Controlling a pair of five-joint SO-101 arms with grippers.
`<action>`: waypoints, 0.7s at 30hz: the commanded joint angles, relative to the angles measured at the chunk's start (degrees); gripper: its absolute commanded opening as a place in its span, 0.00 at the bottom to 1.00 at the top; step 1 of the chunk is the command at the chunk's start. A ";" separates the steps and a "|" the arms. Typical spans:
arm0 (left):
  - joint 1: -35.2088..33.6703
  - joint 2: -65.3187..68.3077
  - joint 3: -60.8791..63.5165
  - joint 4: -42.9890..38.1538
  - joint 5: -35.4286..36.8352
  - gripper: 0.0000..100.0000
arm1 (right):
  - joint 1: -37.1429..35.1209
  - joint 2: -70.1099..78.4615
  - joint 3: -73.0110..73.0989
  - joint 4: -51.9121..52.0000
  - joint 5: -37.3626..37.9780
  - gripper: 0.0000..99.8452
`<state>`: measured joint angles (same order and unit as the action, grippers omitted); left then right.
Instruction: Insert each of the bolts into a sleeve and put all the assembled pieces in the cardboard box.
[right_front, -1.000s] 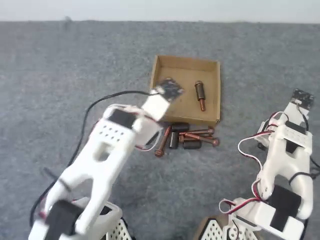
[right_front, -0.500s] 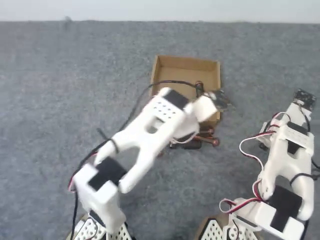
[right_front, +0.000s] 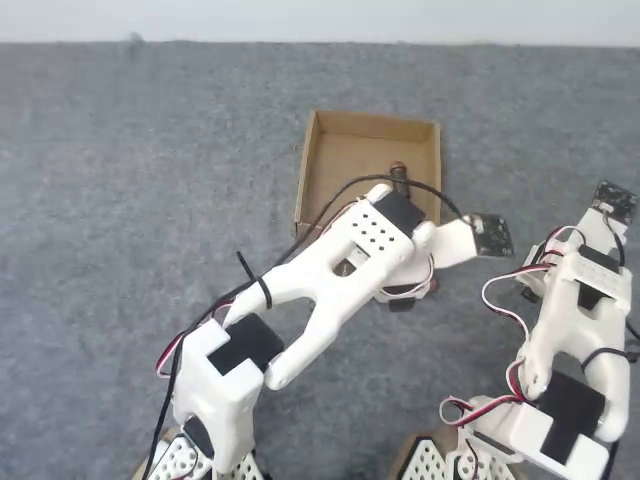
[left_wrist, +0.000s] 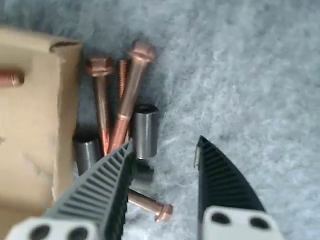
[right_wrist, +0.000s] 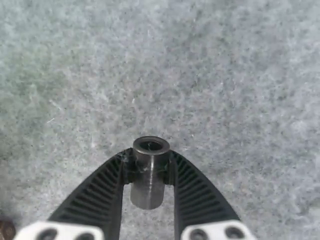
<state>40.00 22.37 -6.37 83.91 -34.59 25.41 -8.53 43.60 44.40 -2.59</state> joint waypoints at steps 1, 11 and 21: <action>0.53 -0.44 -2.86 -0.97 -5.10 0.16 | 0.75 -0.57 -0.44 -0.84 0.53 0.01; 0.79 4.22 -3.12 -7.82 -10.11 0.16 | 0.48 -0.57 -0.44 -0.84 0.53 0.01; 3.34 14.59 -13.14 -7.82 -10.02 0.16 | 0.48 -0.57 -0.44 -0.84 0.53 0.01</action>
<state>42.99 36.00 -14.20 75.30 -44.26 25.67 -8.53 43.60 44.40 -2.59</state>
